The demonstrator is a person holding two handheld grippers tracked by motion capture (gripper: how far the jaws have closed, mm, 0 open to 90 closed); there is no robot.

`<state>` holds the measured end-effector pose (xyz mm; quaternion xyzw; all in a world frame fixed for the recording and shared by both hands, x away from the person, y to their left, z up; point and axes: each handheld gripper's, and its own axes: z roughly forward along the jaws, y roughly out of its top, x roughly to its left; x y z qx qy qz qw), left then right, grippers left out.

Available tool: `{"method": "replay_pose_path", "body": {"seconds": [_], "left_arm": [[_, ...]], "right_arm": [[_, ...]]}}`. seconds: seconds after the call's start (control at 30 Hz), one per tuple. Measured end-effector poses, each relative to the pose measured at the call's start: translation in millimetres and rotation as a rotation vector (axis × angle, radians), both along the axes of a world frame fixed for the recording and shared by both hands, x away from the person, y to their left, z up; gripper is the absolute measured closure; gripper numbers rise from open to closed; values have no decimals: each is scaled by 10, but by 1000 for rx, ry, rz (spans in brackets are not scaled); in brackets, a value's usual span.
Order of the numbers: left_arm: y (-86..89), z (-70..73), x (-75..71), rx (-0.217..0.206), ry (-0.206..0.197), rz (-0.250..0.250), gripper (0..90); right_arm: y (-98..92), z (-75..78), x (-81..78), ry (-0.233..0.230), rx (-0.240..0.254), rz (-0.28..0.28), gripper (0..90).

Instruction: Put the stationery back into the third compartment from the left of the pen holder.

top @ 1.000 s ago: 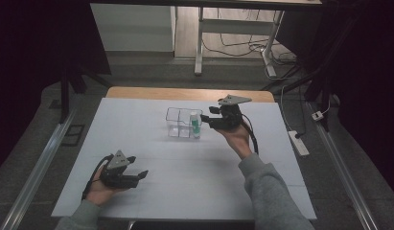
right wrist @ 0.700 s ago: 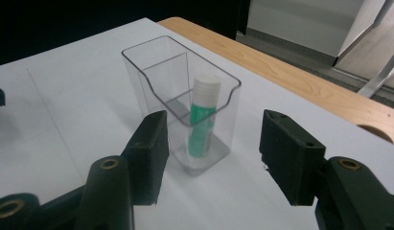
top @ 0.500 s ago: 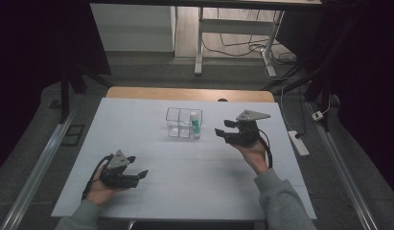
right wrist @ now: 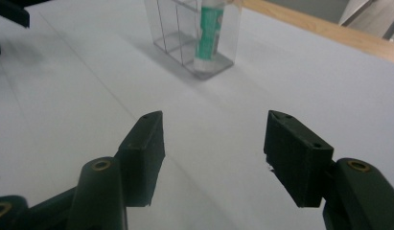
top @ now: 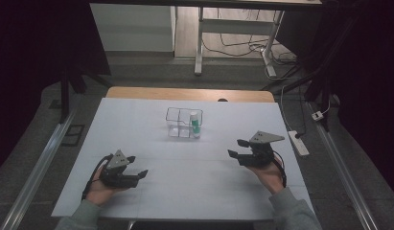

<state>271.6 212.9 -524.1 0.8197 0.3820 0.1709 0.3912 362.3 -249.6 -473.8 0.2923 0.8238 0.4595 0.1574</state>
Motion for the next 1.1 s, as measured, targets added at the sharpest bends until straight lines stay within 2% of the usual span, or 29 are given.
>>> {"method": "replay_pose_path", "body": {"seconds": [0.33,0.4,0.57,0.87,1.1], "left_arm": [[3,0,1,2,-2,2,262],[7,1,1,2,-4,3,262],[3,3,0,0,-4,2,262],[4,19,-9,-4,-12,-1,262],[10,23,-9,-8,-13,-1,263]], "right_arm": [[-403,-176,-237,17,-23,-47,363],[-468,-202,-285,21,-3,-45,362],[-597,-263,-362,16,-22,-58,362],[-626,-306,-359,24,-46,-58,359],[-615,-320,-357,24,-46,-56,359]]}}
